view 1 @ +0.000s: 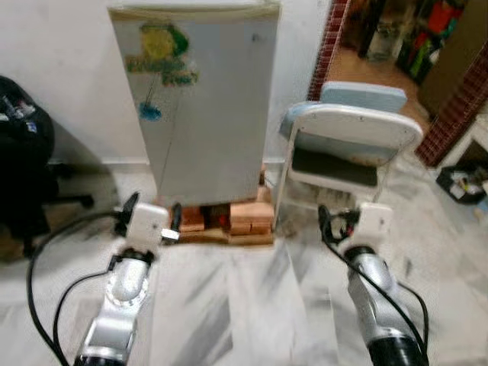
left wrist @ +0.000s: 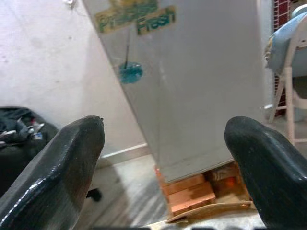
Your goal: Restocking fridge
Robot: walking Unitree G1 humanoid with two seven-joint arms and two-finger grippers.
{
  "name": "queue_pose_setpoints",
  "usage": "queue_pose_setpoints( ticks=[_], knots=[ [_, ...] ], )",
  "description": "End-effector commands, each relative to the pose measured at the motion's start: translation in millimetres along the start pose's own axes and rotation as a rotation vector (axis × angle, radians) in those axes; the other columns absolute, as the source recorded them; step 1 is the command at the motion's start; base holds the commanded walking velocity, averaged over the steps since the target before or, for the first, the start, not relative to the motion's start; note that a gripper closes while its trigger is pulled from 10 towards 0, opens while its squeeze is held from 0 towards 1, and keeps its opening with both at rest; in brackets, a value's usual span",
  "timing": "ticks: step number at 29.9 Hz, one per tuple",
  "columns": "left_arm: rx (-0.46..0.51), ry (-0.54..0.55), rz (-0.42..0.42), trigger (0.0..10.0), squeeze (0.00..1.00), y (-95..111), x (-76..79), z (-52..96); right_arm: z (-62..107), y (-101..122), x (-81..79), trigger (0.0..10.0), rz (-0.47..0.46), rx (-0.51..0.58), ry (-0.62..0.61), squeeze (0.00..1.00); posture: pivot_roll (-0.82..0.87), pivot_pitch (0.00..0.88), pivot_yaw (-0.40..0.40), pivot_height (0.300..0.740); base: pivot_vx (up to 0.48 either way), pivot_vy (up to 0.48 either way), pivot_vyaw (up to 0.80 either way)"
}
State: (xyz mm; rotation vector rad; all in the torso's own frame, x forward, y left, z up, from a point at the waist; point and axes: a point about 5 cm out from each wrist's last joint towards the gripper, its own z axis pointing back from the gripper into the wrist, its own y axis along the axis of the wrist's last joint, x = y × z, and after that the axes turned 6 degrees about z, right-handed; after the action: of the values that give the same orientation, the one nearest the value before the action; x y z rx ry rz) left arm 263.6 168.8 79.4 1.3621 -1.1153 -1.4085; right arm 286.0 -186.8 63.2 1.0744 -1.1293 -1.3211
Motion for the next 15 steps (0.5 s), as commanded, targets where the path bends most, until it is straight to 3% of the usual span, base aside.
queue_pose_setpoints(
  ticks=[1, 8, 15],
  knots=[
    [0.011, -0.035, 0.012, 10.0, 0.00, 2.5, 9.9, -1.1, -2.0, 5.2, 9.3, 10.0, 0.013, 0.016, -0.036, 0.00, 0.05, 0.000, -0.003, 0.740, 0.000, 0.000, 0.00],
    [0.012, -0.051, 0.015, 10.0, 0.00, -1.2, 17.7, 7.1, 0.5, 2.0, 7.1, 10.0, 0.018, 0.009, -0.032, 0.00, 0.05, 0.000, -0.008, 0.740, 0.000, 0.000, 0.00],
    [0.021, -0.045, 0.025, 10.0, 0.00, 1.3, 17.3, 4.4, -1.1, 2.7, 4.6, 10.0, 0.018, 0.010, -0.028, 0.00, 0.05, 0.000, -0.008, 0.740, 0.000, 0.000, 0.00]
  ],
)
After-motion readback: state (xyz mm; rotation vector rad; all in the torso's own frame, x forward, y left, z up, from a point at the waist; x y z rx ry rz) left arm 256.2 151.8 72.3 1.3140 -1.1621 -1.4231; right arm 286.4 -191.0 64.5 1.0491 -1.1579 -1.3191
